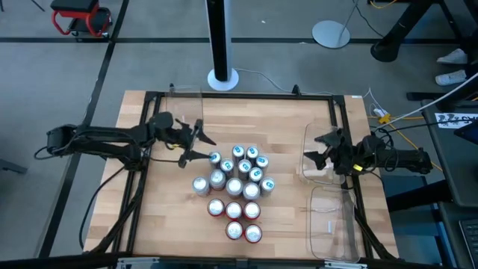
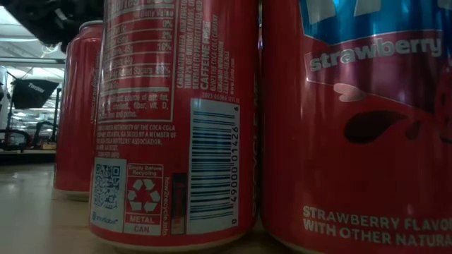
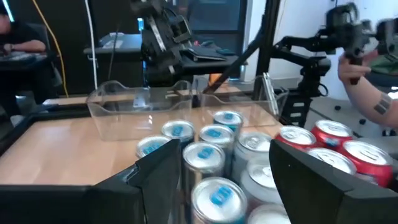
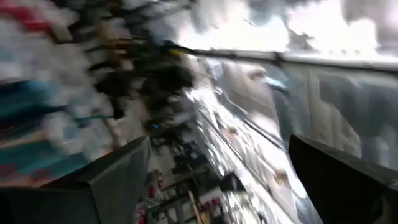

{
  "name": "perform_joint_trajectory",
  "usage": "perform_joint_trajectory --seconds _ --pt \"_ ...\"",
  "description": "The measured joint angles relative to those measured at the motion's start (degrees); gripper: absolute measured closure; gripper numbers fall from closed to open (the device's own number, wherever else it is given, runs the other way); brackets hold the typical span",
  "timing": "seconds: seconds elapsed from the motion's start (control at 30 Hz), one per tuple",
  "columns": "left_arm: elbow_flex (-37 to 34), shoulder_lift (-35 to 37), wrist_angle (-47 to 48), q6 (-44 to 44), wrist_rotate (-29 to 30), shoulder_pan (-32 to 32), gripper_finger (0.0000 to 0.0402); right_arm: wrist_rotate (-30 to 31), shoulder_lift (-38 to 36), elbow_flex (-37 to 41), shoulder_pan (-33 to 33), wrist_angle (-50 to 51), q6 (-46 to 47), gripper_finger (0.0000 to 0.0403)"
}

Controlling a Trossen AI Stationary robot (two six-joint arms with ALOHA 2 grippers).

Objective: Sort soda cans
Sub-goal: Put the center transparent bin to the top center of the table

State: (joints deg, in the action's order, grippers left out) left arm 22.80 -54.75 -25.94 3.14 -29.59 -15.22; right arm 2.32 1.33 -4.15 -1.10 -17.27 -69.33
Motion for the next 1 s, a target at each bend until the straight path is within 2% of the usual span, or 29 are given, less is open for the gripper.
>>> perform_joint_trajectory --seconds 0.07,0.17,0.23,0.37,0.43,0.57,0.67,0.77,0.87,1.0 --pt "-1.5 2.2 0.3 0.0 0.0 0.3 0.0169 3.4 0.5 -1.2 0.0 -2.2 2.3 0.0023" --pt "-2.1 5.7 2.0 0.1 0.2 0.2 0.0169 4.9 3.3 -6.3 0.0 2.6 4.0 0.0023" --pt "-2.1 7.7 2.8 1.1 0.2 0.2 0.0169 8.7 7.3 -11.5 0.0 9.4 4.8 0.0023" --pt "-2.1 10.1 2.8 2.7 0.2 0.2 0.0169 24.8 17.7 -24.3 0.1 23.2 5.9 0.0023" --pt "-2.1 10.5 2.8 3.3 0.2 0.2 0.0169 30.2 23.4 -31.6 0.1 32.6 8.7 0.0023" --pt "-2.1 10.5 2.7 5.9 0.7 0.2 0.0169 35.8 34.6 -46.9 0.5 54.6 18.8 0.0023" --pt "-2.1 10.5 2.4 7.9 4.7 0.2 0.0169 35.5 41.9 -56.7 3.5 70.9 26.7 0.0023" --pt "-2.1 10.5 1.2 9.1 10.5 0.2 0.0169 32.3 47.7 -62.2 8.1 81.7 30.6 0.0023" --pt "-2.1 10.5 -1.0 9.9 15.5 0.2 0.0169 26.2 51.6 -63.6 14.2 84.9 29.8 0.0023" --pt "-2.1 10.5 -2.3 10.5 19.1 0.2 0.0169 17.6 55.9 -62.6 23.8 84.2 23.0 0.0023"
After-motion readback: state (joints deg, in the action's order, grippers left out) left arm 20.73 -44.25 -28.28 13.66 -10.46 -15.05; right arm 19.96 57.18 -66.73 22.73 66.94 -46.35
